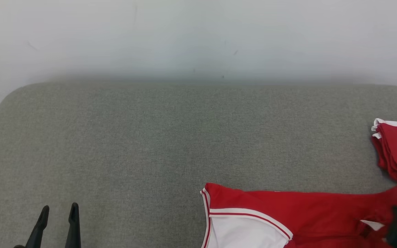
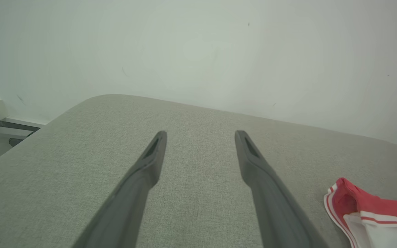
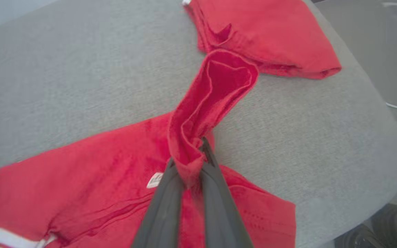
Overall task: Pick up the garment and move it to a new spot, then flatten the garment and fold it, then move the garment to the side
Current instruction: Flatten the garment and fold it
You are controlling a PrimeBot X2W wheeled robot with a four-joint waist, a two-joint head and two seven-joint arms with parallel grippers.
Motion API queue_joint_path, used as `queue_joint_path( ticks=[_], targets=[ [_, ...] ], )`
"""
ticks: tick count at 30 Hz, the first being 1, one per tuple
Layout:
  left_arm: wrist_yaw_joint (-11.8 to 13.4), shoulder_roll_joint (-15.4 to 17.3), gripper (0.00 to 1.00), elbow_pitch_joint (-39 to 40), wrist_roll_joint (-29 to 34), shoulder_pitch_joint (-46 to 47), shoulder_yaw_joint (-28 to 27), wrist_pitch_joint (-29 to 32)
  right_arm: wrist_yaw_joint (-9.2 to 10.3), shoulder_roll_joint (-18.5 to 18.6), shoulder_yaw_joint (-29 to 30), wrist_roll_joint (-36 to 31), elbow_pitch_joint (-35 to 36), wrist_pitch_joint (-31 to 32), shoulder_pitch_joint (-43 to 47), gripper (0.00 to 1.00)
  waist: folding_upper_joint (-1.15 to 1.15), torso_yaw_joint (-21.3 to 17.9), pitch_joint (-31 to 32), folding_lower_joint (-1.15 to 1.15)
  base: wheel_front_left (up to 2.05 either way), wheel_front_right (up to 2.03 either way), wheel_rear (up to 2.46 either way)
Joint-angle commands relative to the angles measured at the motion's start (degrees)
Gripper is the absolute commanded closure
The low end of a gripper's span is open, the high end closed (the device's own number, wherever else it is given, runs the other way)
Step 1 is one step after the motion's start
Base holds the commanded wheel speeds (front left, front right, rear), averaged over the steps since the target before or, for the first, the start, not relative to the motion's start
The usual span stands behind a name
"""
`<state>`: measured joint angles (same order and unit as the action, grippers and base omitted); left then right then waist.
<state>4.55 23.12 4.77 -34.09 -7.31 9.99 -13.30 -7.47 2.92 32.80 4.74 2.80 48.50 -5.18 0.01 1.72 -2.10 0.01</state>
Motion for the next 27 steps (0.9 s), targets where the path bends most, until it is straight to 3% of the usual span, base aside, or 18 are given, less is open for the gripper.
queue_joint_path(
  ticks=[1, 7, 12, 22, 27],
  targets=[
    [0.0, -0.2, 0.00, -0.1, -0.1, -0.9, -0.2, -0.5, -0.05, 0.0, -3.9, 2.4, 0.5, 0.9, 1.7, 1.00, -0.01, -0.6, 0.4, -0.01, 0.00, 0.00, 0.00],
    [-0.4, -0.4, 0.00, -0.6, -0.5, -1.2, 0.1, -0.6, -0.05, 0.0, -20.4, 13.2, 0.9, 2.2, 5.0, 1.00, -0.01, -0.8, 0.9, -0.01, 0.00, 0.00, 0.00],
    [-0.9, -0.4, 0.00, -1.2, -0.7, -0.9, 0.5, -0.6, -0.05, 0.0, -30.7, 17.8, -1.6, 0.7, 4.4, 1.00, -0.01, -0.6, 1.0, -0.01, 0.00, 0.00, 0.00],
    [-1.4, -0.4, 0.00, -2.2, -1.0, 0.2, 1.6, -0.2, -0.05, 0.0, -42.0, 21.9, -10.6, -3.8, -1.0, 1.00, -0.01, 1.4, 1.3, -0.01, 0.00, 0.00, 0.00],
    [-1.7, -0.6, 0.00, -2.4, -1.2, 0.4, 1.9, -0.3, -0.05, 0.0, -45.0, 24.1, -14.2, -5.4, -2.6, 1.00, -0.01, 2.2, 1.6, -0.01, 0.00, 0.00, 0.00]
  ],
)
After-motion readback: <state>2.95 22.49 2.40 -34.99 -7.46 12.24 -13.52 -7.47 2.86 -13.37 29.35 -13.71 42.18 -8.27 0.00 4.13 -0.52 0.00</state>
